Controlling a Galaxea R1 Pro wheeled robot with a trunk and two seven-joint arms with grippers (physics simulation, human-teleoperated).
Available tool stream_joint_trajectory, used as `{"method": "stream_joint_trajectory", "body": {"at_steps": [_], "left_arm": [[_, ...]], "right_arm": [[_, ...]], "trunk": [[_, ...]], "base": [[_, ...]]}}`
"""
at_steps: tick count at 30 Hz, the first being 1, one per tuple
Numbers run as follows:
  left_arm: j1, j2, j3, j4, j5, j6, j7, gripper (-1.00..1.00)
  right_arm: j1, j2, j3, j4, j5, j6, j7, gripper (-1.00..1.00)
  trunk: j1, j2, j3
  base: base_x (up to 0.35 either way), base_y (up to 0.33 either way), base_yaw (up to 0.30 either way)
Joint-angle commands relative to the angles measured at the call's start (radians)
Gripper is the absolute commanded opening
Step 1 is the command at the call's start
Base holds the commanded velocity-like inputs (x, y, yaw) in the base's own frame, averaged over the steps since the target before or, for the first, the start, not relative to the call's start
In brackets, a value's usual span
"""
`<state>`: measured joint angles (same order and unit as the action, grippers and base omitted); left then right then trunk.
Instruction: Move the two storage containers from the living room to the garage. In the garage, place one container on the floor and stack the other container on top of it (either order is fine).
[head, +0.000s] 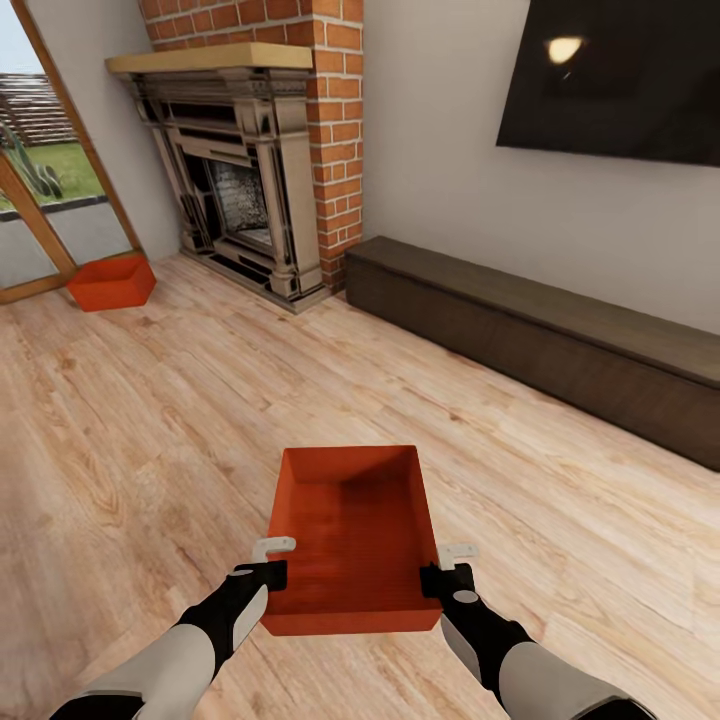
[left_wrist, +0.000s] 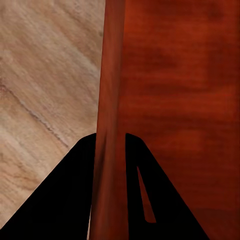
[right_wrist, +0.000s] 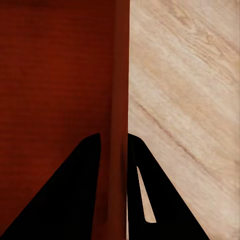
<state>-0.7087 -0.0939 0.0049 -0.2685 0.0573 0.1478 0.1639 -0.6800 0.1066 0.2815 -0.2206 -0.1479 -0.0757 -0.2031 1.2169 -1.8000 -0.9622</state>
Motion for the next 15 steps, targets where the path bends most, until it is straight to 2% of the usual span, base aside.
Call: {"method": "stream_joint_trajectory", "body": {"at_steps": [1,15], "left_arm": [[0.000,0.000,0.003,-0.004,-0.004,0.006,0.008,-1.00],[0.000,0.000,0.001,-0.004,-0.004,0.006,0.008,-1.00]], "right_arm": [[-0.001,-0.001,-0.002,0.003,-0.015,-0.006,-0.002,-1.00],[-0.001,-0.001,-0.002,0.003,-0.015,-0.008,-0.002,-1.00]], "trunk": [[-0.004,0.007,0.003],[-0.058,0.105,0.046]], "base": [[0.000,0.000,0.000],[0.000,0.000,0.000]]}}
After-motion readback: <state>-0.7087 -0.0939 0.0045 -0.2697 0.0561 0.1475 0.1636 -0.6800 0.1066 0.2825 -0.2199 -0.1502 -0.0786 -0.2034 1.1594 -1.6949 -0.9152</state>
